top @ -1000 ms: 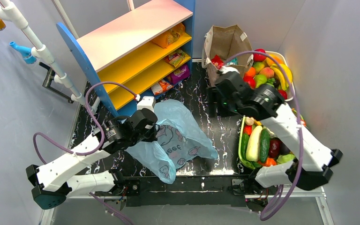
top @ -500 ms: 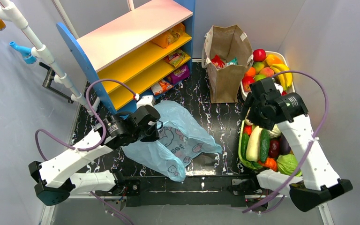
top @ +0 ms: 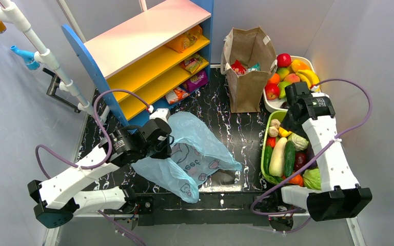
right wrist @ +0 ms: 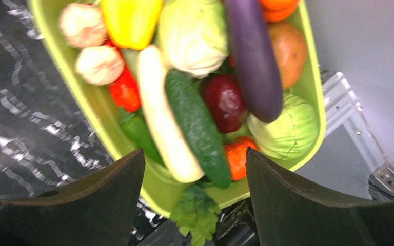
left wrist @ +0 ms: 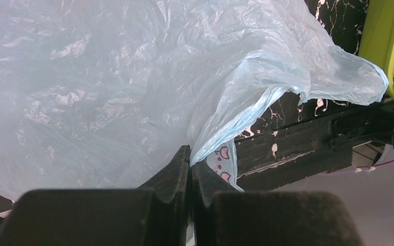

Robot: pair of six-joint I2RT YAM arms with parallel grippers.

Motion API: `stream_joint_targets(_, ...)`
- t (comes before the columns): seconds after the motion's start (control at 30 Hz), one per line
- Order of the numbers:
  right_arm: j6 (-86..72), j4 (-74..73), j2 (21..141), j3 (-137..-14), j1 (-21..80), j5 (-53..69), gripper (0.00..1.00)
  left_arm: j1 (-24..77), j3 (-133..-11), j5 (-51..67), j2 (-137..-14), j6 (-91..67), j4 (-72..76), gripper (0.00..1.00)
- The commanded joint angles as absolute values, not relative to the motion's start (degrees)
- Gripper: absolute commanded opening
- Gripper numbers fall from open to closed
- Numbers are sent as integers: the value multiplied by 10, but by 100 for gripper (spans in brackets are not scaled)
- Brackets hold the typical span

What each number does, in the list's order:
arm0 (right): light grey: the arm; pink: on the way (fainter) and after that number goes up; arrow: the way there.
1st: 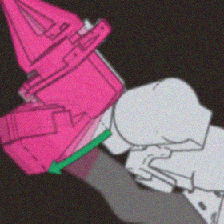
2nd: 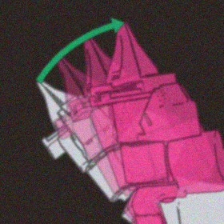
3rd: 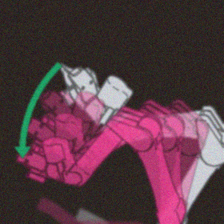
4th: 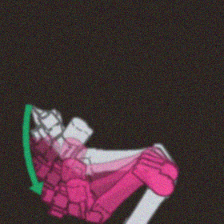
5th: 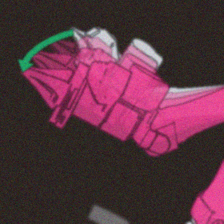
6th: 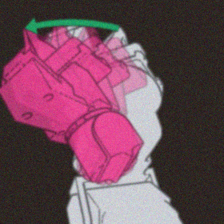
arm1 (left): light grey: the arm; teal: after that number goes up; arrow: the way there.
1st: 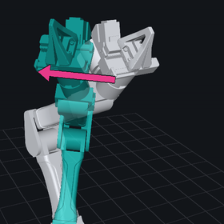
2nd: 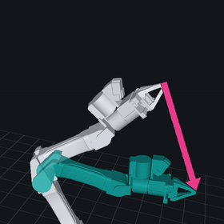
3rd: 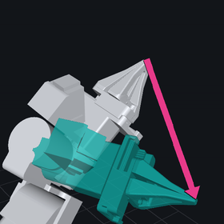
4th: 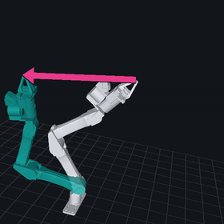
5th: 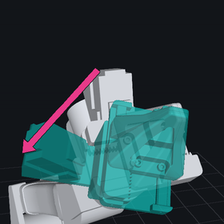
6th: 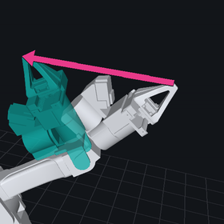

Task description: Place the food into the grocery bag and tie it

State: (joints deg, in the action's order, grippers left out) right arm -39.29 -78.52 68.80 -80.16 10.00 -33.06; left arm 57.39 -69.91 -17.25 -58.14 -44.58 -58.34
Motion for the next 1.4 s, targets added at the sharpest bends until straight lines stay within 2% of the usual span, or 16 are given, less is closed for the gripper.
stream_joint_targets(0.0,-355,-723,675,-743,55,-394,79,573,-689,-153,-566,-393,-556,0)
stream_joint_targets(0.2,-313,-657,684,-684,6,-388,79,573,-716,-142,-560,-354,-571,0)
stream_joint_targets(1.03,-175,-518,799,-609,-117,-411,78,573,-717,-209,-503,-295,-585,0)
stream_joint_targets(1.3,-161,-490,813,-588,-152,-383,65,573,-710,-218,-505,-303,-582,0)
stream_joint_targets(1.37,-167,-502,822,-600,-152,-380,53,573,-714,-219,-507,-303,-584,0)
